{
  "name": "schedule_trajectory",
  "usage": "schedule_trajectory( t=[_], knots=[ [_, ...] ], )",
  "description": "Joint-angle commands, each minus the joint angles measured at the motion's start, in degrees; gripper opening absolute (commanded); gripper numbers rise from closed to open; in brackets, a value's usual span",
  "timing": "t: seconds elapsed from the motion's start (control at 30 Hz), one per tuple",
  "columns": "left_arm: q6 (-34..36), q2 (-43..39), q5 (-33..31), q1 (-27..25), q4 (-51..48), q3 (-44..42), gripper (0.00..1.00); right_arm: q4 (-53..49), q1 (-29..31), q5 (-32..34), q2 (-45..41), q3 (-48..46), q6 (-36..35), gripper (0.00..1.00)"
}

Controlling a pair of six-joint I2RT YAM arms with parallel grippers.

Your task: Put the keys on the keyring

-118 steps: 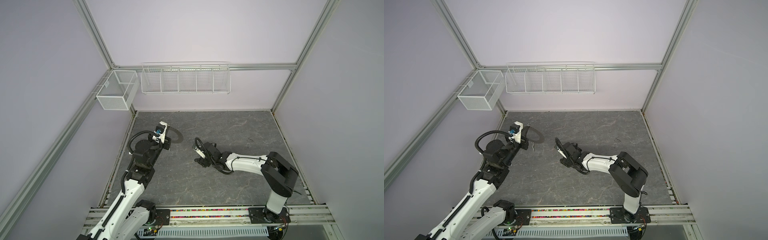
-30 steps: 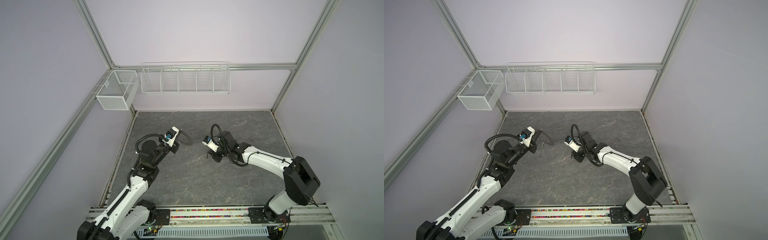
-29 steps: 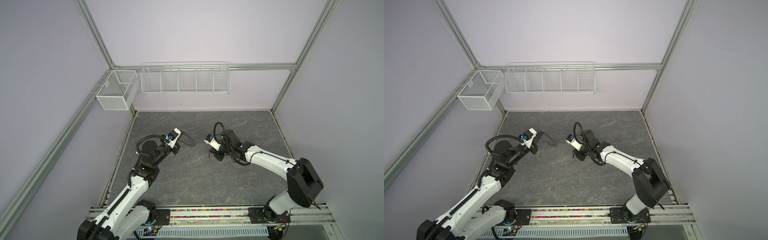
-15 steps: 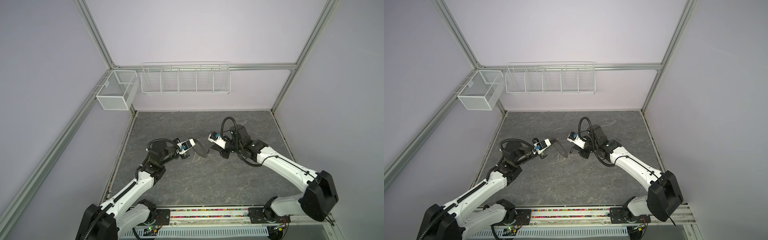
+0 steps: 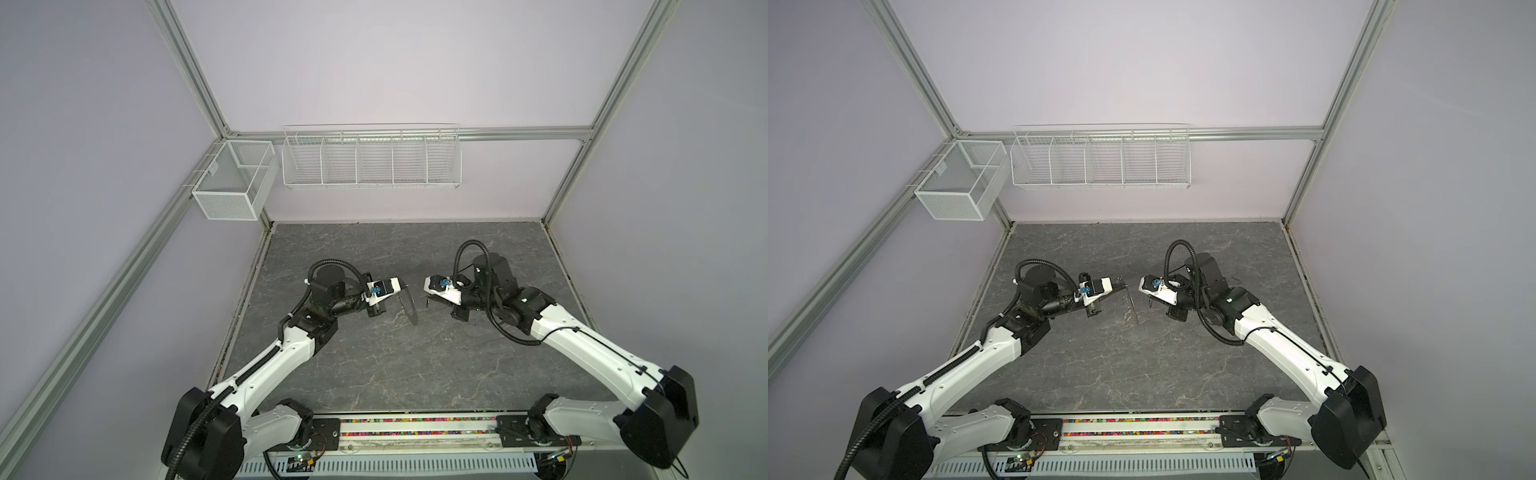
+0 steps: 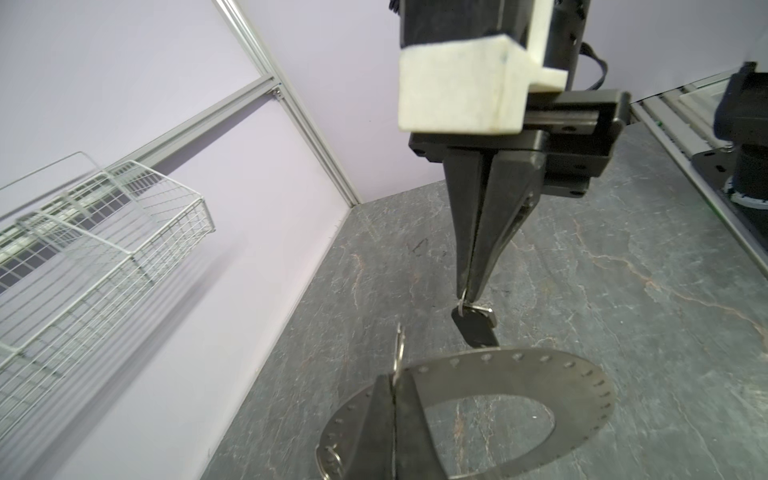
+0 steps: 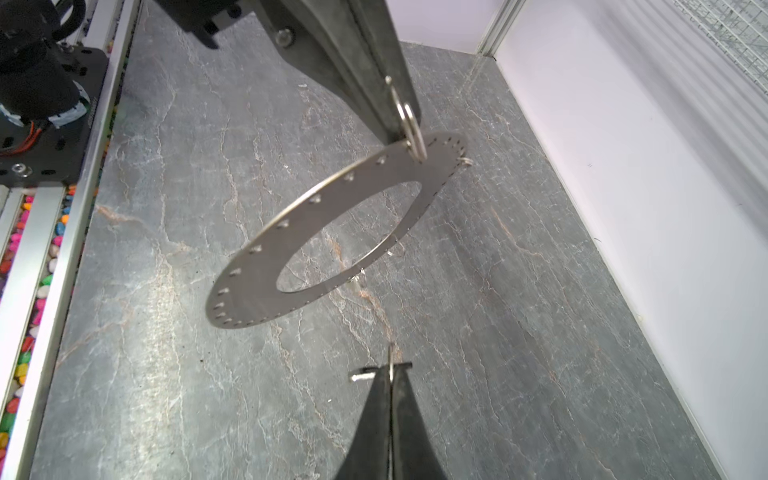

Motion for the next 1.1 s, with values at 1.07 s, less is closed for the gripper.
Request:
schedule_trajectory(
  t=[1.07],
  knots=[
    [1.3, 6.5, 9.0, -3.6, -21.2, 9.0, 0.00, 7.6, 7.4, 7.4, -5.6, -5.7, -21.9, 0.07]
  ],
)
